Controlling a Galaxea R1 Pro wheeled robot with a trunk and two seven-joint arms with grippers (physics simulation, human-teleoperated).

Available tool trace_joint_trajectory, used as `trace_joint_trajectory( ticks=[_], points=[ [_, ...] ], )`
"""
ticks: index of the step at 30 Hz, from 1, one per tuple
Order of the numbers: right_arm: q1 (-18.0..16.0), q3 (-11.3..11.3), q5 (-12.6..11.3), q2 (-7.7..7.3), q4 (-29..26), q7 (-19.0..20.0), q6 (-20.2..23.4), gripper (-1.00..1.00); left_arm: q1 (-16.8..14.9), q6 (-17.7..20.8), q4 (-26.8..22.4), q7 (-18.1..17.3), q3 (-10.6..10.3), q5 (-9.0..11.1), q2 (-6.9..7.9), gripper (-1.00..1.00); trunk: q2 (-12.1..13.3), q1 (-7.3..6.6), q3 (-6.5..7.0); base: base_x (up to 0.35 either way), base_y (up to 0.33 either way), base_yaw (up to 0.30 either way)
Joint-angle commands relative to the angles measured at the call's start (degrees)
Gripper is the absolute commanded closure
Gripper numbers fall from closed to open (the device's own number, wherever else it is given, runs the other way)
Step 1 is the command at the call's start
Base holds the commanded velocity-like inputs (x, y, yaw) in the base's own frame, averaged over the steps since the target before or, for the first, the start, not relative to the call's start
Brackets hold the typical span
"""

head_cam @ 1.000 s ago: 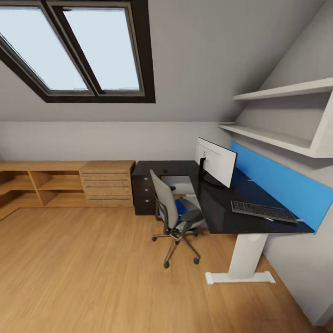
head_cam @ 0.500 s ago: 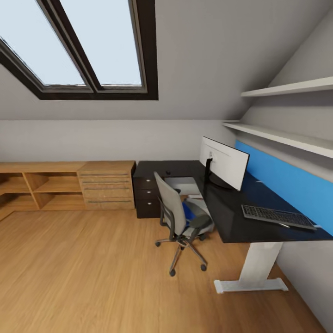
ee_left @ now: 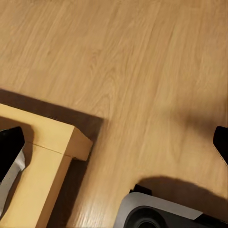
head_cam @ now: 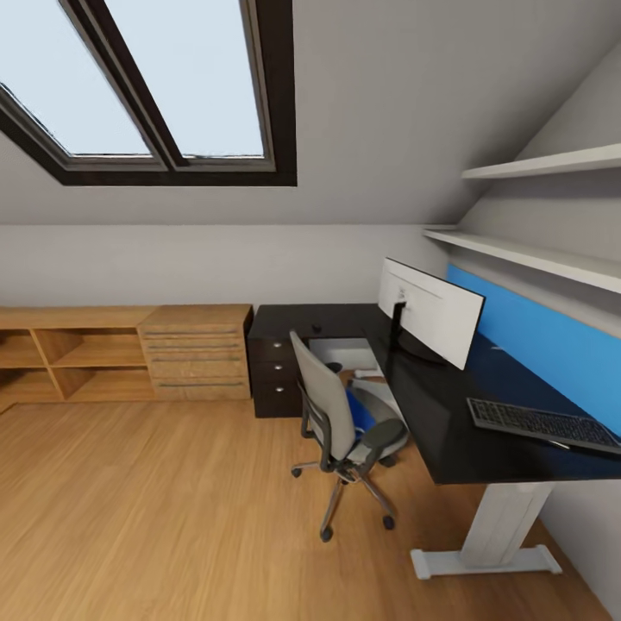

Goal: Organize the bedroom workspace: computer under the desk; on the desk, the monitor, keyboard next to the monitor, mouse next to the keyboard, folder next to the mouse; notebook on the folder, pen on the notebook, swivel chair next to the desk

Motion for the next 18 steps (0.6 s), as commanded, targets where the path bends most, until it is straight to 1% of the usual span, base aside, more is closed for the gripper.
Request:
trace_joint_trajectory(
  ticks=[1,9,16,18],
  points=[
    [-0.03,0.02,0.03,0.0,0.02,-0.1,-0.15,-1.0,0.02,-0.04,-0.13,0.53,-0.5,0.09,0.03,-1.0,-0.09,0.06,-0.09,0.321,0.002,0.0],
    [-0.03,0.02,0.06,-0.01,0.1,-0.09,-0.08,-1.0,0.02,0.03,-0.13,0.53,-0.5,0.08,0.03,-1.0,-0.09,0.06,-0.09,0.321,0.015,0.0],
    [-0.03,0.02,0.06,-0.01,0.11,-0.09,0.11,-1.0,0.02,0.05,-0.13,0.58,-0.48,0.16,0.08,-1.0,-0.09,0.06,-0.09,0.313,0.151,0.0],
    [-0.03,0.02,0.06,-0.01,0.11,-0.09,0.2,-1.0,0.02,0.17,-0.13,0.7,-0.42,0.28,0.07,-1.0,-0.09,0.06,-0.09,0.105,0.061,0.0]
  ],
)
